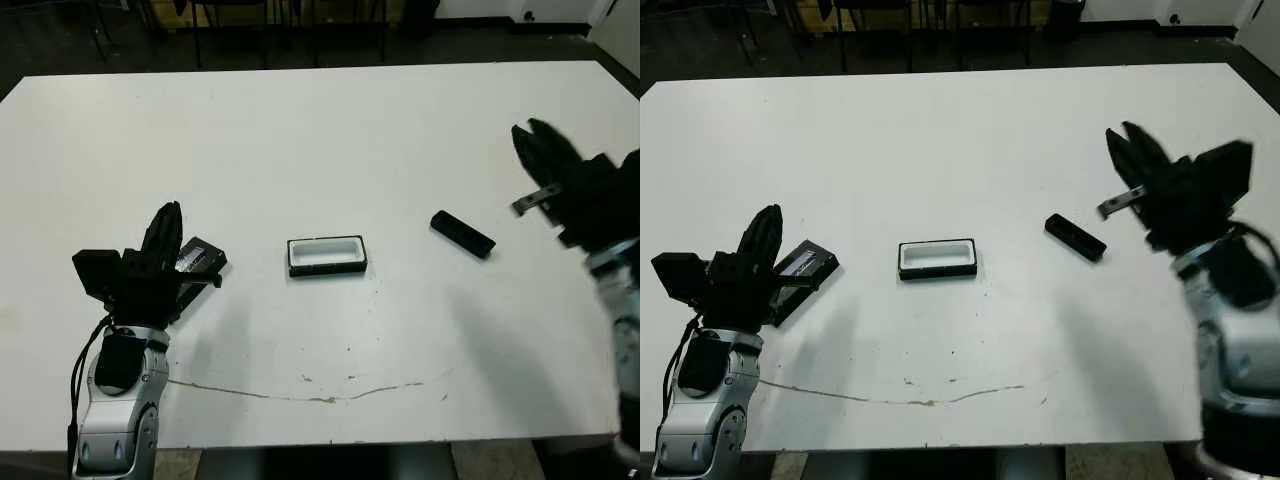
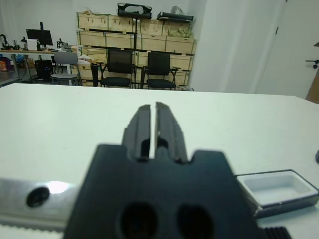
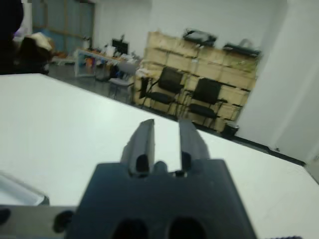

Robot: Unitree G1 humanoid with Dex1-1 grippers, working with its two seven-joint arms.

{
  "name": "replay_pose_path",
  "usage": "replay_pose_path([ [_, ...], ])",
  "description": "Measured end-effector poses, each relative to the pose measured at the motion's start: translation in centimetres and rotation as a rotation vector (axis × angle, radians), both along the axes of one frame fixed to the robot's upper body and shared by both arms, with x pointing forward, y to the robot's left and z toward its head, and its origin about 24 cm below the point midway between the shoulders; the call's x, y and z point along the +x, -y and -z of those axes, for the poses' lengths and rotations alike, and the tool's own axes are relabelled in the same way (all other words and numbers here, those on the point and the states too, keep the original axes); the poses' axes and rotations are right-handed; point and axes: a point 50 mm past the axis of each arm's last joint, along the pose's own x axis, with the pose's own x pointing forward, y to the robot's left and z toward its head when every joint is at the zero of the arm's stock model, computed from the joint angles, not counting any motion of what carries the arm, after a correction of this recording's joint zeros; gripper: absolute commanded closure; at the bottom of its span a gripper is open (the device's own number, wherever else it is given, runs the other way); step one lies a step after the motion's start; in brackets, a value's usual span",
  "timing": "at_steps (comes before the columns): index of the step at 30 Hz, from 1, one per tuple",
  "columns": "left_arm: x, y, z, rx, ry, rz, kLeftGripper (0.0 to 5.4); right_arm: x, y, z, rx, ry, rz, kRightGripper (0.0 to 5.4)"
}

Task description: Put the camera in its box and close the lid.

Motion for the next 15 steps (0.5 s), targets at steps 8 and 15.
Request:
replay_pose_path([
  [8,0.0,0.0,0.0,-0.001,-0.006,-0.001,5.4,1.3,1.4,0.0,-0.085,-0.159,-0.087,2.88],
  [15,0.0,0.0,0.0,-0.002,-0.006,0.001,5.4,2.0,1.7,0.9,-0.061,-0.282,-0.173,1.64],
])
